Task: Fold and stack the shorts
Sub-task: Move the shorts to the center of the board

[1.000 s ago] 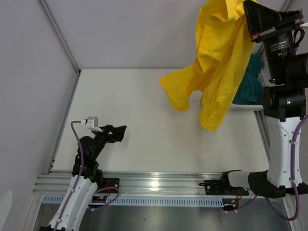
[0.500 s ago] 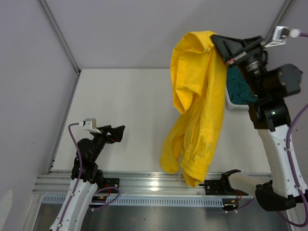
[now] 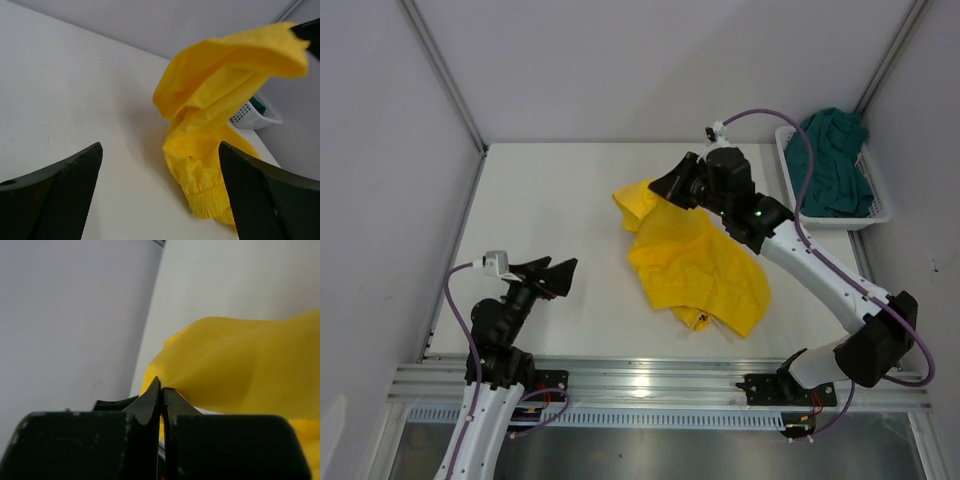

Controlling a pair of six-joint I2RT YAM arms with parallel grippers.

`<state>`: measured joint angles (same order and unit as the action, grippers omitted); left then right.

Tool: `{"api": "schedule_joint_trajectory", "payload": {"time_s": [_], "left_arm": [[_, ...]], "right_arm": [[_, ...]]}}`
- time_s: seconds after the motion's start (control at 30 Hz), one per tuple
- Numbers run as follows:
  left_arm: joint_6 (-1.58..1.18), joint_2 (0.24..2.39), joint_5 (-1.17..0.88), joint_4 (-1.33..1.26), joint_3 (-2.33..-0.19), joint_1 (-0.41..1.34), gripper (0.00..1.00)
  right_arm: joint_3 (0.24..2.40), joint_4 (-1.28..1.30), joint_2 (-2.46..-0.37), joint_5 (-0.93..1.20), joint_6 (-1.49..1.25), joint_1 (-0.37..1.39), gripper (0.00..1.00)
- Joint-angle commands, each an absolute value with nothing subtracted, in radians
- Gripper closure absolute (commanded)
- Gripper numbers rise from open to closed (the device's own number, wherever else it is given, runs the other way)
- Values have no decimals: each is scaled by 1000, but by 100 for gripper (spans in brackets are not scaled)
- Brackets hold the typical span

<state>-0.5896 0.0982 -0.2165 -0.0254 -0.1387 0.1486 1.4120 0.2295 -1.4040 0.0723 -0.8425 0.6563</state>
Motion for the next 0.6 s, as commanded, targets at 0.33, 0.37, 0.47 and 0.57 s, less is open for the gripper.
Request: {"api": "schedule_joint_trajectory", "payload": {"time_s": [0.33,0.37,0.47,0.57], "left_arm": [[-597,186,-284,-115,-190,155,1],[-597,181,-281,-110,-189,155,1],[-589,163,-262,-91,-186,155,1],[-571,153,-249,-58,-190,153,1]], "right_arm": [[1610,345,-1793,308,-655,767,54],[1670,356,-1824,340,-632,773,45],[1660,354,-1781,315,-571,788,30],[1562,328,-1686,206,-517,787,16]]}}
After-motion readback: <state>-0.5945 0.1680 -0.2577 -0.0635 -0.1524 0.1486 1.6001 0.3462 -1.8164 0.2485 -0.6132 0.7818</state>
